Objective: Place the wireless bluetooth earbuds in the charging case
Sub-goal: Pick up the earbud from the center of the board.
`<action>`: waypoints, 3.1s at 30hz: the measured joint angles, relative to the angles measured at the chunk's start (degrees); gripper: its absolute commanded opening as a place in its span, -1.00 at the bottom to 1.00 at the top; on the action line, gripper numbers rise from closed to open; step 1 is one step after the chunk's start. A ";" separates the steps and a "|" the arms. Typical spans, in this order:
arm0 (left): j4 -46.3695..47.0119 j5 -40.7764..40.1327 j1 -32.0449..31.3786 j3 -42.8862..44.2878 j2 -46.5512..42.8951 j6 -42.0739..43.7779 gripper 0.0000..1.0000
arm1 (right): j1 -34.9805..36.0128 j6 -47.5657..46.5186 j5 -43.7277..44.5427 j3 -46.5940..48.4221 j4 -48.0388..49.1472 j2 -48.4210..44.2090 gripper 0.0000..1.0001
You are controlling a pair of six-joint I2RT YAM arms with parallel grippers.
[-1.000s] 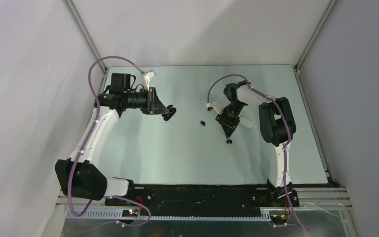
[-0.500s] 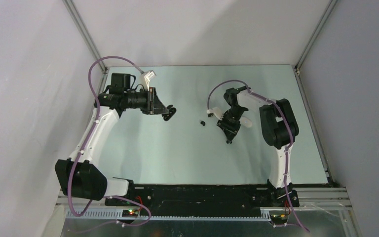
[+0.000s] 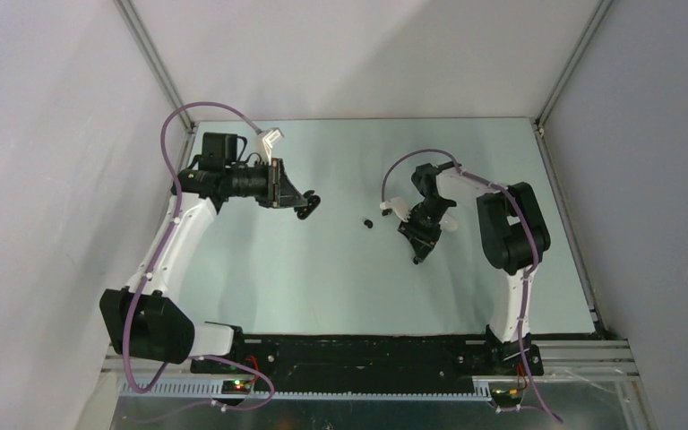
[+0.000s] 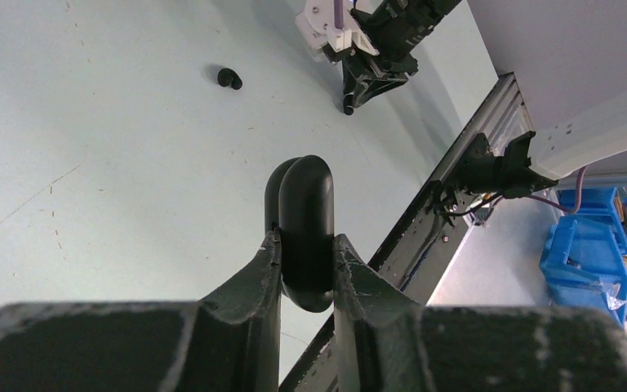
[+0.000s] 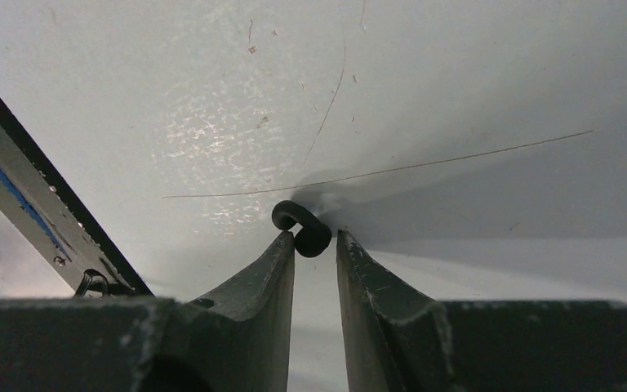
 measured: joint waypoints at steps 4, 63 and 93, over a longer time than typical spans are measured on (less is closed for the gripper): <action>0.00 -0.04 -0.04 0.00 0.02 0.02 -1.00 | 0.63 0.13 0.07 -2.19 2.36 -1.88 -0.41; -1.73 -3.04 0.20 0.00 0.92 3.04 -1.00 | 8.35 -43.01 2.89 -2.05 -1.49 -6.49 -0.51; -1.79 -3.28 0.22 0.00 0.79 4.17 -1.00 | 8.79 -35.17 4.57 -3.34 -1.16 -4.04 -0.68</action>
